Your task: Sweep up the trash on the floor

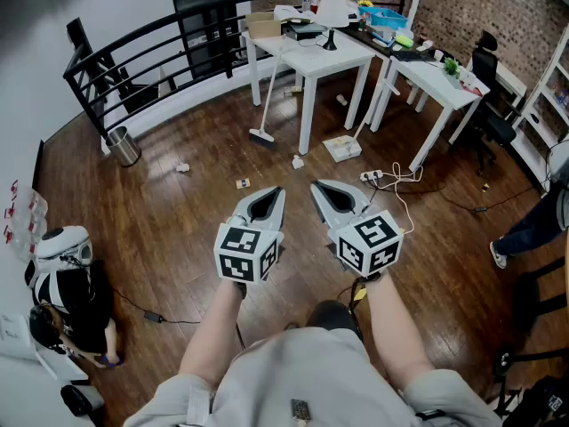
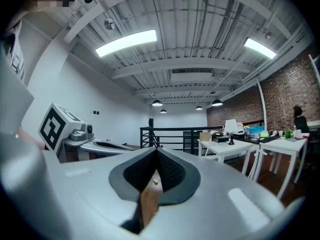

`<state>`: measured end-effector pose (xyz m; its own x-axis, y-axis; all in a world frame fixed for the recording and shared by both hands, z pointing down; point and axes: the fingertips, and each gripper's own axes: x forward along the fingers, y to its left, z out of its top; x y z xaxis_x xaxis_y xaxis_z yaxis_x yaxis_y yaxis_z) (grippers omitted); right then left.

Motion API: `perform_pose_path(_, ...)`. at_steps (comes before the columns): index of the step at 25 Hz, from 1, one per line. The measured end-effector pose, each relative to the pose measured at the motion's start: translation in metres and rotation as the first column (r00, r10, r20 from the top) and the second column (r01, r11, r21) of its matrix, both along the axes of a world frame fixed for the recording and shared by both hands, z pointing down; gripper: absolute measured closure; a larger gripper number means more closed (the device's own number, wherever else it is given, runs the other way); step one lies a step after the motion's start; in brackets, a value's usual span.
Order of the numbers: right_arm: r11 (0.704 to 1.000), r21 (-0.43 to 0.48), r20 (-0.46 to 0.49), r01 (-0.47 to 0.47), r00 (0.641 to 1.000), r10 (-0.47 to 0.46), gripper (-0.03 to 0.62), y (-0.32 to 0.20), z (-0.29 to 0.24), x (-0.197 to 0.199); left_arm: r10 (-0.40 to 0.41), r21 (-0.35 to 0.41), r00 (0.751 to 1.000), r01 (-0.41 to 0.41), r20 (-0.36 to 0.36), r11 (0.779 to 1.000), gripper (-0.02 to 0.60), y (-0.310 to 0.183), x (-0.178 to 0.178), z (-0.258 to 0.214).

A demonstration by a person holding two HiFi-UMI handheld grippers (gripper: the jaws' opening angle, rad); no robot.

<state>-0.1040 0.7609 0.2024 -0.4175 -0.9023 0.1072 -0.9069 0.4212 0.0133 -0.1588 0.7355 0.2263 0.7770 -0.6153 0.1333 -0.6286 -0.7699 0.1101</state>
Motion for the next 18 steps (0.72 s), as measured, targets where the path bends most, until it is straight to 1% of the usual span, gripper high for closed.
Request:
perform_pose_path(5, 1.0, -0.007, -0.001, -0.009, 1.0, 0.009, 0.594, -0.016, 0.0, 0.013, 0.013, -0.001, 1.0, -0.013, 0.002, 1.0, 0.574, -0.012, 0.013, 0.002)
perform_pose_path(9, 0.999, -0.022, 0.007, -0.023, 1.0, 0.023, 0.594, -0.036, 0.009, 0.027, 0.02, -0.015, 1.0, -0.02, 0.01, 1.0, 0.574, -0.034, 0.021, 0.01)
perform_pose_path(14, 0.999, -0.044, 0.016, -0.014, 1.0, 0.015, 0.594, -0.077, 0.026, 0.054, -0.001, -0.032, 1.0, 0.002, 0.028, 1.0, 0.574, -0.077, 0.043, 0.025)
perform_pose_path(18, 0.999, -0.042, 0.029, 0.012, 1.0, -0.011, 0.594, -0.128, 0.037, 0.082, -0.033, -0.039, 0.999, 0.035, 0.04, 0.999, 0.575, -0.126, 0.067, 0.038)
